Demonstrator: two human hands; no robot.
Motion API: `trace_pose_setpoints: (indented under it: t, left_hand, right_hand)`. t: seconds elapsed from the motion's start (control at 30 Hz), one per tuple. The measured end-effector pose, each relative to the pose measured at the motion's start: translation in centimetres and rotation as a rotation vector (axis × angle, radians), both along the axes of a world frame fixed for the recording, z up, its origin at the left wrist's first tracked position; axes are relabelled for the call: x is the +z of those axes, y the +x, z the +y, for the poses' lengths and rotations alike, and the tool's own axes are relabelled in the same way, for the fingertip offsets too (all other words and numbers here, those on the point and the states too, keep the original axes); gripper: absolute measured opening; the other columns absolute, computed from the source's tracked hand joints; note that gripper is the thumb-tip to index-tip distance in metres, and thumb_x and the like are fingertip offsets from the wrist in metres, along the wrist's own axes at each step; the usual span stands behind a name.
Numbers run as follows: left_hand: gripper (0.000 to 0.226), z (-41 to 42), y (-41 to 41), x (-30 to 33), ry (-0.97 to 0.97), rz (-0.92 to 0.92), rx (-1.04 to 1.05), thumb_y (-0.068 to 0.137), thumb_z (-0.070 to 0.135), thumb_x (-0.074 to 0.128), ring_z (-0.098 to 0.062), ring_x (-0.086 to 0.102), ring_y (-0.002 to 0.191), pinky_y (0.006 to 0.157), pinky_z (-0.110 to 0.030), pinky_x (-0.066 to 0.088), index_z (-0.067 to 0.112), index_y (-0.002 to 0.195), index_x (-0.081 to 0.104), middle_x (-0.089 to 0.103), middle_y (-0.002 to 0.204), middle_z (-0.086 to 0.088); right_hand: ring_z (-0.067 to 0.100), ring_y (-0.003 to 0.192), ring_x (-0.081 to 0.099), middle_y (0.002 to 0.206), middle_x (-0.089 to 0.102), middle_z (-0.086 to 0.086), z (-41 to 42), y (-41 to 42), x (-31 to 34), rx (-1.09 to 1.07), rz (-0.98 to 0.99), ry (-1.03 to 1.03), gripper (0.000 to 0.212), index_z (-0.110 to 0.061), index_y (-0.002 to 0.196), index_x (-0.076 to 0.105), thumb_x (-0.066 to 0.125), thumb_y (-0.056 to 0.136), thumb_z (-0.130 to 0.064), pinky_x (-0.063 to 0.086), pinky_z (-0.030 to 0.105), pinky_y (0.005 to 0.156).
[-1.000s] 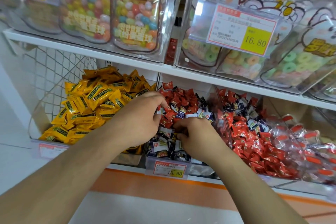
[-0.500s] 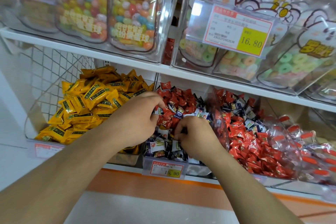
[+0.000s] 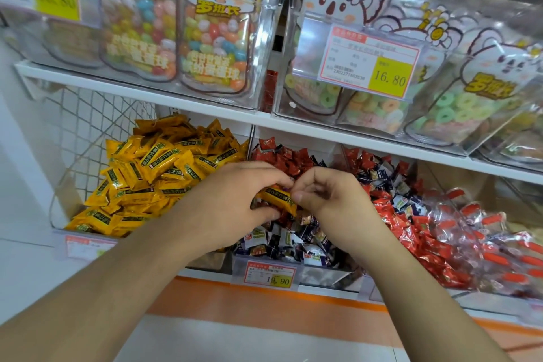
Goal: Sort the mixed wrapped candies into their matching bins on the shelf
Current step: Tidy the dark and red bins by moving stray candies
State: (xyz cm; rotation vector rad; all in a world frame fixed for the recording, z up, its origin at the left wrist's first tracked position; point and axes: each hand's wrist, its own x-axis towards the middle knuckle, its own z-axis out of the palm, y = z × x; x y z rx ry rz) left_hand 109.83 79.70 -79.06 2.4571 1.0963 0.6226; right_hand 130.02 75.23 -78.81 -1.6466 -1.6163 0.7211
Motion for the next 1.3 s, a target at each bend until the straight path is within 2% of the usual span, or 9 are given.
trace_pose_setpoints:
  t: [0.07,0.2,0.37,0.53,0.67,0.8,1.0,1.13,1.3]
  left_hand:
    - [0.033,-0.5,-0.6,0.6,0.02,-0.014,0.057,0.092,0.042,0.073,0.002,0.058,0.107,0.092,-0.028,0.052,0.046,0.124,0.066,0.065,0.119,0.027]
    - [0.022,-0.3,-3.6,1.8,0.087,-0.072,0.294,0.092,0.041,0.074,0.003,0.062,0.089,0.077,-0.02,0.053,0.041,0.113,0.073,0.069,0.106,0.025]
    - [0.034,2.0,-7.2,1.8,0.169,-0.058,0.603,0.096,0.031,0.068,-0.025,0.067,0.101,0.086,-0.034,0.051,0.025,0.129,0.069,0.074,0.114,-0.004]
    - [0.055,3.0,-6.8,0.4,-0.033,0.127,0.525,0.101,0.041,0.057,-0.032,0.047,0.136,0.115,-0.043,0.038,0.024,0.152,0.048,0.053,0.149,-0.009]
    - [0.055,2.4,-5.2,0.9,0.022,0.088,0.515,0.102,0.042,0.056,-0.028,0.041,0.141,0.119,-0.041,0.031,0.031,0.154,0.043,0.046,0.154,-0.003]
    - [0.046,0.8,-2.7,0.6,-0.015,-0.002,0.309,0.104,0.042,0.052,-0.009,0.051,0.111,0.103,-0.026,0.039,0.039,0.15,0.046,0.047,0.147,0.015]
    - [0.051,0.8,-0.6,-1.5,-0.077,0.069,0.153,0.105,0.039,0.051,-0.003,0.029,0.147,0.118,-0.025,0.028,0.038,0.154,0.037,0.025,0.16,0.025]
    - [0.047,0.8,-0.6,-1.6,-0.094,0.06,0.17,0.104,0.036,0.055,-0.002,0.031,0.145,0.118,-0.025,0.028,0.036,0.149,0.044,0.025,0.159,0.026]
    - [0.04,0.8,-0.7,-1.6,-0.094,0.063,0.168,0.103,0.034,0.057,-0.002,0.031,0.145,0.118,-0.023,0.027,0.035,0.142,0.05,0.026,0.158,0.027]
  right_hand:
    - [0.024,0.072,0.065,0.081,0.071,0.003,-0.1,-0.5,0.0,-0.002,0.044,0.017,0.018,-0.028,0.086,0.072,0.068,0.098,-0.015,0.056,0.044,0.069]
    - [0.013,0.084,0.07,0.087,0.075,-0.009,0.1,-0.8,-0.6,-0.08,0.029,0.03,0.021,-0.031,0.093,0.071,0.064,0.1,-0.013,0.061,0.038,0.077]
    - [0.002,0.078,0.065,0.085,0.071,-0.013,0.0,-0.9,-1.0,-0.07,-0.066,0.038,0.019,-0.034,0.092,0.067,0.065,0.099,-0.016,0.051,0.014,0.064]
    - [0.003,0.087,0.065,0.091,0.07,-0.008,0.3,-0.5,-1.4,-0.087,-0.067,0.023,0.036,-0.028,0.093,0.065,0.051,0.097,0.005,0.053,0.016,0.074]
    - [0.008,0.092,0.065,0.096,0.069,-0.002,0.9,0.1,-2.0,-0.148,-0.069,0.017,0.045,-0.025,0.097,0.063,0.045,0.091,0.016,0.053,0.017,0.076]
    - [0.008,0.099,0.065,0.103,0.069,-0.01,1.7,0.1,-2.8,-0.134,-0.231,-0.002,0.036,-0.026,0.108,0.067,0.057,0.094,0.005,0.049,0.013,0.076]
    - [0.016,0.123,0.057,0.131,0.065,-0.001,3.0,-0.3,-4.6,0.057,-0.522,-0.001,0.048,-0.028,0.138,0.064,0.076,0.091,-0.022,0.042,0.023,0.107]
    - [0.019,0.114,0.059,0.122,0.066,0.0,3.6,-0.6,-5.2,0.053,-0.553,-0.017,0.046,-0.03,0.133,0.067,0.078,0.089,-0.033,0.05,0.034,0.101]
    - [0.015,0.094,0.064,0.105,0.066,-0.005,4.1,-0.8,-5.9,0.027,-0.56,-0.006,0.018,-0.032,0.102,0.076,0.078,0.087,-0.023,0.057,0.033,0.084]
